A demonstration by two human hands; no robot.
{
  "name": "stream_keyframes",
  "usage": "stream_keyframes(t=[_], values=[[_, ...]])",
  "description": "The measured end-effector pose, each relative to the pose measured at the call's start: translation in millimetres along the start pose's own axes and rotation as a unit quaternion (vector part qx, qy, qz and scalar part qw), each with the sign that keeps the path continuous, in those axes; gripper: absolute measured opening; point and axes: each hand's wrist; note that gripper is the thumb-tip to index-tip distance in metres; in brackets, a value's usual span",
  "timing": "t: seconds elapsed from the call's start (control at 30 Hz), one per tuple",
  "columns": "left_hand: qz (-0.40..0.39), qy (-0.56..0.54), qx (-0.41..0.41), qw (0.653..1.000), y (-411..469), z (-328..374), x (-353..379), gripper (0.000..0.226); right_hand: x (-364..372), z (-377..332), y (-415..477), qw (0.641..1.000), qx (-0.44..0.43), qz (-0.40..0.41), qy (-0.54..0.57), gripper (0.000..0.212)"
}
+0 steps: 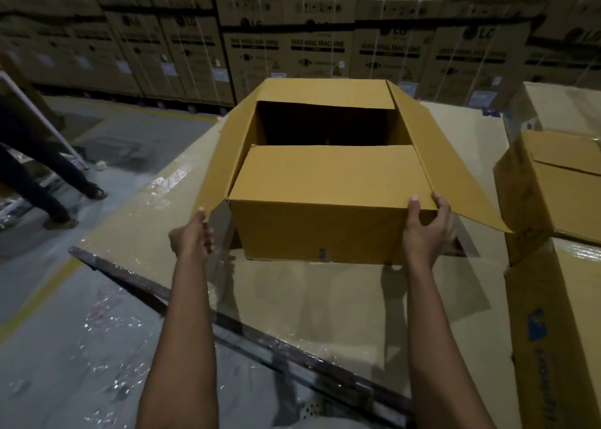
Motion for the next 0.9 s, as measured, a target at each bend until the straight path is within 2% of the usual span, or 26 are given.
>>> stream_keyframes(t=[0.03,0.1,0.17,0.23,0.3,0.4,0.47,0.53,0.67,0.73,0.83,0.9], values=[[0.006,0.120,0.025,0.992,-6,4,-1,0.052,1,-1,-3,0.999,0.011,0.017,-0.025,0.050],[0.064,0.292,0.152,0.942,-34,25,4,0.062,2,-4,-8,0.996,-0.003,0.065,-0.055,0.047],[0.054,0.299,0.312,0.900,-71,56,24,0.060,2,-8,-13,0.990,-0.071,0.110,-0.055,0.046],[-0.049,0.279,0.409,0.867,-94,80,61,0.059,0,-18,-16,0.985,-0.125,0.110,-0.049,0.043],[-0.191,0.281,0.437,0.833,-97,89,105,0.058,-5,-34,-17,0.975,-0.209,0.058,-0.053,0.039],[-0.354,0.372,0.424,0.746,-83,90,161,0.052,-2,-69,-7,0.932,-0.338,-0.127,-0.021,0.035],[-0.389,0.458,0.427,0.676,-70,92,186,0.057,10,-91,5,0.910,-0.365,-0.193,-0.033,0.033],[-0.359,0.530,0.448,0.624,-52,95,198,0.065,28,-110,14,0.901,-0.374,-0.207,-0.072,0.033],[-0.356,0.592,0.404,0.599,2,102,196,0.074,63,-134,17,0.901,-0.354,-0.225,-0.114,0.035],[-0.382,0.571,0.409,0.601,18,114,192,0.062,80,-141,7,0.900,-0.358,-0.215,-0.124,0.038],[-0.379,0.475,0.502,0.615,8,144,189,0.037,97,-154,-7,0.905,-0.363,-0.158,-0.157,0.044],[-0.343,0.381,0.590,0.624,-15,167,175,0.034,98,-166,-18,0.896,-0.399,-0.067,-0.184,0.049]])
Point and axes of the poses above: each hand's wrist, its own y-axis towards the middle knuckle, its own x-axis out of the palm, z = x × y, and after that the axes turned 10 degrees about -y, right-handed
